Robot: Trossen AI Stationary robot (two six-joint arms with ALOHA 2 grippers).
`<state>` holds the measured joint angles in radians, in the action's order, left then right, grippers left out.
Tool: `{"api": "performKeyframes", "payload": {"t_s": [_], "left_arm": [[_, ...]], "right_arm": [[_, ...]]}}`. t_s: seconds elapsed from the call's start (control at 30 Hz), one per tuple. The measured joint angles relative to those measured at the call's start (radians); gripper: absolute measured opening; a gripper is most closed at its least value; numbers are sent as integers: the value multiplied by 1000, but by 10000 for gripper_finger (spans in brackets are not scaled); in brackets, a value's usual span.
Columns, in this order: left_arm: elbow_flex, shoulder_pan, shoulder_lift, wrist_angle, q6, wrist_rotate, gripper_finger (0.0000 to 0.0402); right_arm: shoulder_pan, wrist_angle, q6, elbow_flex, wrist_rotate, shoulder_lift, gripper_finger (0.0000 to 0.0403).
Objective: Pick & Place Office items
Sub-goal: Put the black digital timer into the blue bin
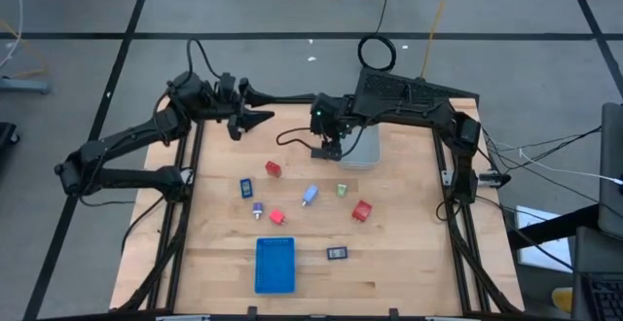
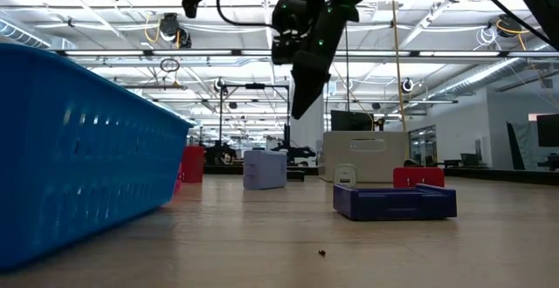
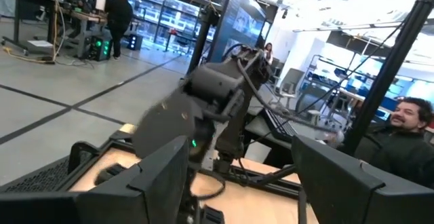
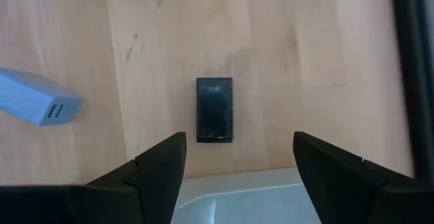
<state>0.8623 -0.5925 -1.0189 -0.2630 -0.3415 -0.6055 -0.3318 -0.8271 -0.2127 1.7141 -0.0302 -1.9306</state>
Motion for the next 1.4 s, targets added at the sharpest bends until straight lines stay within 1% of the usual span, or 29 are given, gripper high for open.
{"api": "performKeyframes", "payload": {"t_s": [0.13,0.23,0.47,0.57,0.63,0.67,0.77,0.83,0.93,1.03,1.1,1.23,1.4], "left_arm": [[0,-17,0,1,-2,-6,267],[0,-28,0,2,-2,-26,267],[0,-31,0,3,-7,-26,267],[0,-31,0,3,-18,-26,267],[0,-31,0,3,-23,-26,267],[0,-31,0,4,-25,-29,267],[0,-31,0,4,-29,-50,267],[0,-31,4,5,-34,-71,267],[0,-43,37,5,-34,-102,267],[0,-62,76,12,-38,-120,267],[0,-80,108,37,-38,-122,267],[0,-126,186,111,-36,-129,267],[0,-154,247,215,-35,-140,267]], "right_arm": [[15,76,22,-49,-27,0,265],[27,149,37,-86,-26,0,265],[33,294,48,-152,-27,0,265],[27,315,64,-167,-26,-3,265],[23,322,80,-157,-27,-30,265],[19,308,82,-146,-27,-43,265],[17,176,59,-72,-23,-93,265],[26,110,35,25,-17,-150,265],[42,-102,28,196,-22,-247,265],[49,-214,44,359,-25,-344,265],[48,-277,63,427,-27,-383,265],[37,-296,63,433,-23,-393,265],[11,-307,68,432,-23,-390,265]]}}
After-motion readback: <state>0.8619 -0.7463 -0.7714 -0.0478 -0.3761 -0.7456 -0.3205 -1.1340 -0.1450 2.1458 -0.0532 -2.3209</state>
